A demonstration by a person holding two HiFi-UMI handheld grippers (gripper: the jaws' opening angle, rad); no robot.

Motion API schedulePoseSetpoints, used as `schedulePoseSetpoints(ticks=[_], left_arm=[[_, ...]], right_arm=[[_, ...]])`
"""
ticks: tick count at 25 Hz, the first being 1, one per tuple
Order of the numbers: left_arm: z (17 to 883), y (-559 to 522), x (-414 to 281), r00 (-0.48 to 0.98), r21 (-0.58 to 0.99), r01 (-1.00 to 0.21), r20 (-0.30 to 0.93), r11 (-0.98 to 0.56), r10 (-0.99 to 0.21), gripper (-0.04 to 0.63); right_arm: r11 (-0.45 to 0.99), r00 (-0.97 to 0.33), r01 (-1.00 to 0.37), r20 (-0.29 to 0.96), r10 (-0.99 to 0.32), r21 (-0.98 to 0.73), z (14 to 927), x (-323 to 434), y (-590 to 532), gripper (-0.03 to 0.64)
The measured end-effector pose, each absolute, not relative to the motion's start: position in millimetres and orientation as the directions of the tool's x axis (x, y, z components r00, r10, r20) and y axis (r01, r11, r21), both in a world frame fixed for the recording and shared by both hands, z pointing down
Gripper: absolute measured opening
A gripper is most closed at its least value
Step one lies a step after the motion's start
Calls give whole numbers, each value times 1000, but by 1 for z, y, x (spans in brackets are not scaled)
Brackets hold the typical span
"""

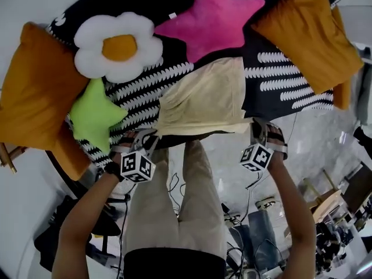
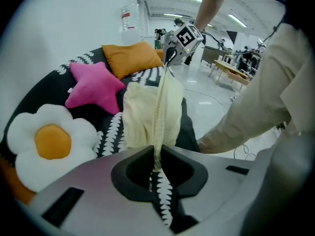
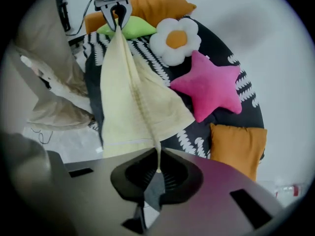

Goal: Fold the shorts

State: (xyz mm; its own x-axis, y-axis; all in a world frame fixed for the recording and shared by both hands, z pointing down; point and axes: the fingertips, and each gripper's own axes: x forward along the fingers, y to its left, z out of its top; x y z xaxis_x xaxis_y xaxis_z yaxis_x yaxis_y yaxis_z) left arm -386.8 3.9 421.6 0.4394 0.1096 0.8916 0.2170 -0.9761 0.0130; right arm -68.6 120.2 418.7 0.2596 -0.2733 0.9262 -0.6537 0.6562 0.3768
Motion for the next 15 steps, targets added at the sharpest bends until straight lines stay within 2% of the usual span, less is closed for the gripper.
schedulePoseSetpoints(ticks=[3,4,5,6,9,11,15], left_arm=[[450,-58,-372,436,-27,99,900,-995,19,57],[461,-78,-370,419,-52,63,908,-997,-21,112],[472,-97,-369,398,-75,31,916,-997,-57,195],[480,-114,-368,382,-91,3,920,-996,-84,207],[483,-145,-366,381,-101,-57,917,-993,-115,207],[480,-146,-372,384,-97,-52,917,-994,-110,207],[482,-106,-380,371,-16,-35,928,-999,-28,208]], right_arm=[[663,294,-645,924,-244,381,460,-38,31,32],[652,308,-655,923,-231,382,468,-32,0,74],[628,325,-673,919,-224,391,472,-26,-29,195],[587,343,-697,910,-233,413,470,-20,-56,283],[400,371,-767,855,-363,502,441,-19,-113,288],[334,363,-785,824,-436,522,428,-31,-116,287],[286,309,-855,869,-386,432,444,-47,-42,267]])
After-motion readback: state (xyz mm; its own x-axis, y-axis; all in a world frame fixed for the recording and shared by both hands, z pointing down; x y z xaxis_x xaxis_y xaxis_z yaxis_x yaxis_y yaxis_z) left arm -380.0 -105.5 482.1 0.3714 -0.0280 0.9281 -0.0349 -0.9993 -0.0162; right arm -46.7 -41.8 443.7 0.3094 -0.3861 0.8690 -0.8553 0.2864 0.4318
